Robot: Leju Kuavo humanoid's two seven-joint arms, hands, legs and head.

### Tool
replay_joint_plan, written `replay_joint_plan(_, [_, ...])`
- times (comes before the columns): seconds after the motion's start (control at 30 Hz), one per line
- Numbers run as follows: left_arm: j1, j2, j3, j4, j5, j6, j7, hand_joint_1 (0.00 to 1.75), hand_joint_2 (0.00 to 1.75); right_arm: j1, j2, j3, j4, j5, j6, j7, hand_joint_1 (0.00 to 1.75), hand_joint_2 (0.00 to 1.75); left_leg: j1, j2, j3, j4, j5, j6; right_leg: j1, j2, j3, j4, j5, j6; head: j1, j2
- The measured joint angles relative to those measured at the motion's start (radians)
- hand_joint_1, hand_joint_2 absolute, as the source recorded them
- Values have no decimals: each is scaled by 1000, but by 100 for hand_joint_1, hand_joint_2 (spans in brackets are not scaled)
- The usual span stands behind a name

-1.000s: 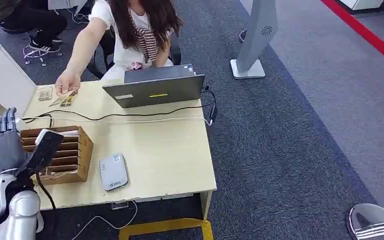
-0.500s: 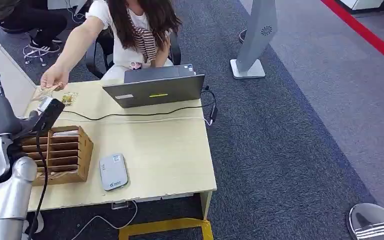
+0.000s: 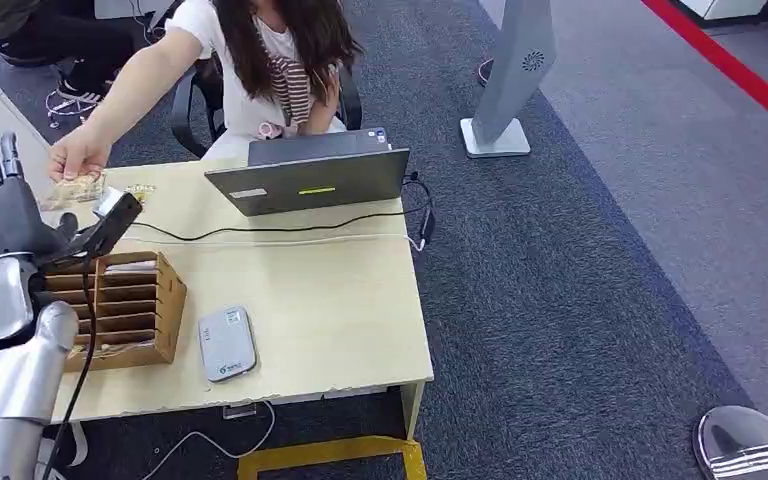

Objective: Pass the card to the sensor for recognition and then transmit it.

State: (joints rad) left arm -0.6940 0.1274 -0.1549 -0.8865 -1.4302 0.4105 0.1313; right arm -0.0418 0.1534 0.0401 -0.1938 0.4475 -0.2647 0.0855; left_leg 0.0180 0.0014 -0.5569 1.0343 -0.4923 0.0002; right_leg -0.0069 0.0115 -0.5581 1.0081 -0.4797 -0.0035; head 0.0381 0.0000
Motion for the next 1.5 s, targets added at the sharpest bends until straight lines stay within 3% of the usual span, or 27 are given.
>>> replay_joint_plan(0.33, [-1,-17,-43,18,-23,-26,12,0,175,-1,0,1,0,3,3,0,0,175,0,0,0,0,0,0,0,0,0,0,0,0,0,0])
replay_joint_plan(0.4, [-1,-21,-48,22,-24,-32,13,175,175,-1,-1,1,0,3,4,0,0,175,0,0,0,0,0,0,0,0,0,0,0,0,0,0])
replay_joint_plan(1.23, [-3,-40,-86,38,-17,-43,9,175,175,-2,-2,0,1,3,9,-6,0,175,0,0,-1,0,0,0,0,0,0,0,0,0,0,0])
replay_joint_plan(1.4, [7,-45,-88,35,24,-39,-31,175,175,-1,-2,0,2,3,10,-12,0,175,0,0,-1,0,0,0,0,0,0,0,0,0,0,0])
replay_joint_plan(1.5, [60,-60,-103,-17,62,-43,-56,175,175,-1,-2,-2,2,1,5,-12,0,175,0,0,-1,0,0,0,0,0,0,0,0,0,0,0])
